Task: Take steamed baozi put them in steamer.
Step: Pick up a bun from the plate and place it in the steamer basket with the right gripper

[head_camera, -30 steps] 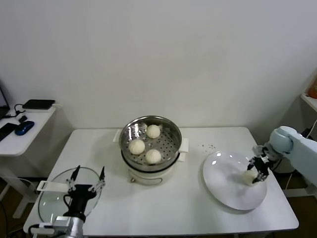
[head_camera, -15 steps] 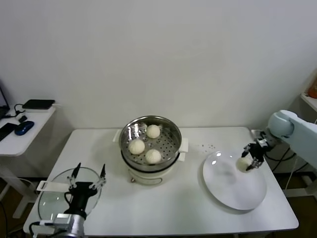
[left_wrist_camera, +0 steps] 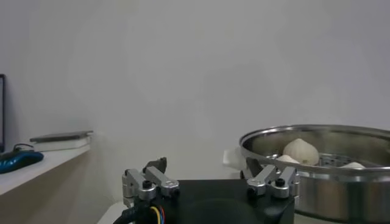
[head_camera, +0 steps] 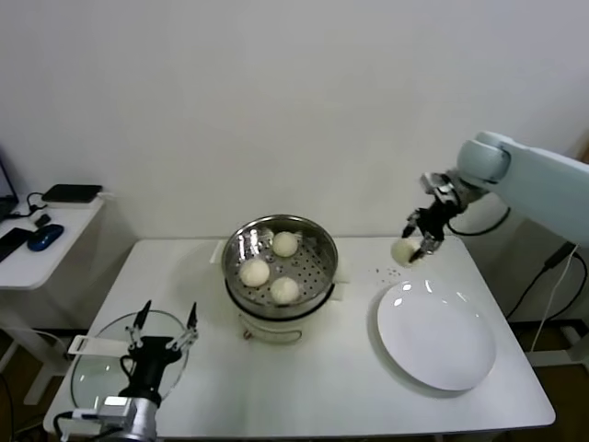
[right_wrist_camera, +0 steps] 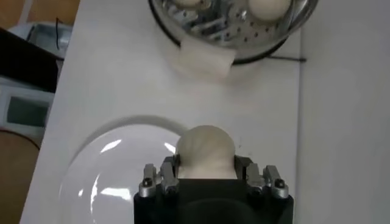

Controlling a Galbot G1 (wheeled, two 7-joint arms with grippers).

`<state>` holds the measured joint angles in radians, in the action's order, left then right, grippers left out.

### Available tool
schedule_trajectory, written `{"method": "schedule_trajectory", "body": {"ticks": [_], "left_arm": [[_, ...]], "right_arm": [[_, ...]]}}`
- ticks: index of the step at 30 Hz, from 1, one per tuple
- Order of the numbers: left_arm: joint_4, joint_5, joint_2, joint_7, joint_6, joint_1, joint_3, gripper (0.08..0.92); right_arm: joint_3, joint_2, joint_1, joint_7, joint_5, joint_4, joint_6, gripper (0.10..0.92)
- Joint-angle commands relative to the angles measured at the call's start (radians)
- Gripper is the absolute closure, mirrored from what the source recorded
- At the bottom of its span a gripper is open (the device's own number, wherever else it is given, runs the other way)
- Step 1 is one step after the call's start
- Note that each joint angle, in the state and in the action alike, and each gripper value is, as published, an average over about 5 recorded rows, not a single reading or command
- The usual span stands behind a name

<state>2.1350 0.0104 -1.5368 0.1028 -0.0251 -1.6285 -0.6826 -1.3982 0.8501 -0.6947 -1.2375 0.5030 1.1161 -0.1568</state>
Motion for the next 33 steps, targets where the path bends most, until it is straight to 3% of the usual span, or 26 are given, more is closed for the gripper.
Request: {"method": "schedule_trajectory", "body": {"ticks": [1,18,33], "left_arm": [[0.000,0.010,0.006,0.001,0.004,0.000,-0.001,0.177],[0.005,0.031,0.012,0.001,0.022,-0.033,-0.025,0.177],[-0.003,0.032,0.014,0.001,0.024,-0.035,-0.027,0.177]], "right_arm": [[-0.145,0.246,-0.163,0.031,0.258,-0.052,-0.067,0.423],[-0.063,0.470,0.058,0.075,0.238,-0.249,-0.101,0.422],[-0.022,0.503,0.168,0.074,0.157,-0.338,-0.099,0.406]]}}
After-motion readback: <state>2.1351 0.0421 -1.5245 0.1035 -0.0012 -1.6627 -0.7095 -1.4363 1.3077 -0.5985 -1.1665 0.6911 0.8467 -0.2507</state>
